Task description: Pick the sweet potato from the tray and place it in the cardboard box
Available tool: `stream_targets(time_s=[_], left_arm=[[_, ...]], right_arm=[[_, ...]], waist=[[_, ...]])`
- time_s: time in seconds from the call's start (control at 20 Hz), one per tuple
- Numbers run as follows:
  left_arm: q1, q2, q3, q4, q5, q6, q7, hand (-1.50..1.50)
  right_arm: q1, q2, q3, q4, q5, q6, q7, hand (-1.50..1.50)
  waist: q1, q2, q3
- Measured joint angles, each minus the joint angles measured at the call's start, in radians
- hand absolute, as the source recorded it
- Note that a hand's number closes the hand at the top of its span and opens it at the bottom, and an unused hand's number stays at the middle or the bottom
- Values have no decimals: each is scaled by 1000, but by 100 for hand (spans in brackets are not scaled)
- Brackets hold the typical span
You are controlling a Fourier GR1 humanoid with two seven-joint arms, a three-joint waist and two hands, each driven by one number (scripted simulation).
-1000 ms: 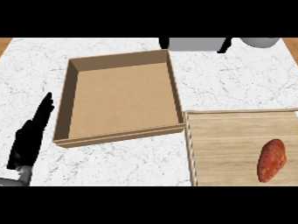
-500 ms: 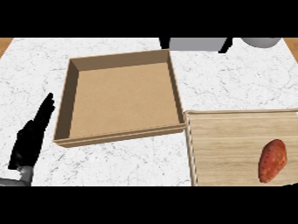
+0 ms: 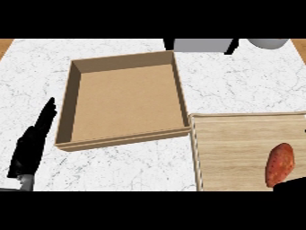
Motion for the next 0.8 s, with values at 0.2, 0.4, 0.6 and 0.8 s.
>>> stream_targets(time_s=[0.2, 0.4, 0.6, 0.8], left_arm=[[-4, -23, 31, 13, -14, -15, -10, 0], [-21, -55, 42, 44, -47, -22, -21, 0], [-14, -59, 78, 36, -51, -60, -20, 0], [1, -85, 85, 15, -82, -65, -8, 0]], right_arm=[[15, 29, -24, -6, 24, 24, -8, -150], [8, 78, -16, 13, 75, 36, -19, -150], [16, 121, -27, 24, 118, 48, -31, -150], [22, 158, -47, 39, 147, 68, -49, -150]], waist=[[-3, 0, 0], [-4, 0, 0], [-4, 0, 0], [-4, 0, 0]])
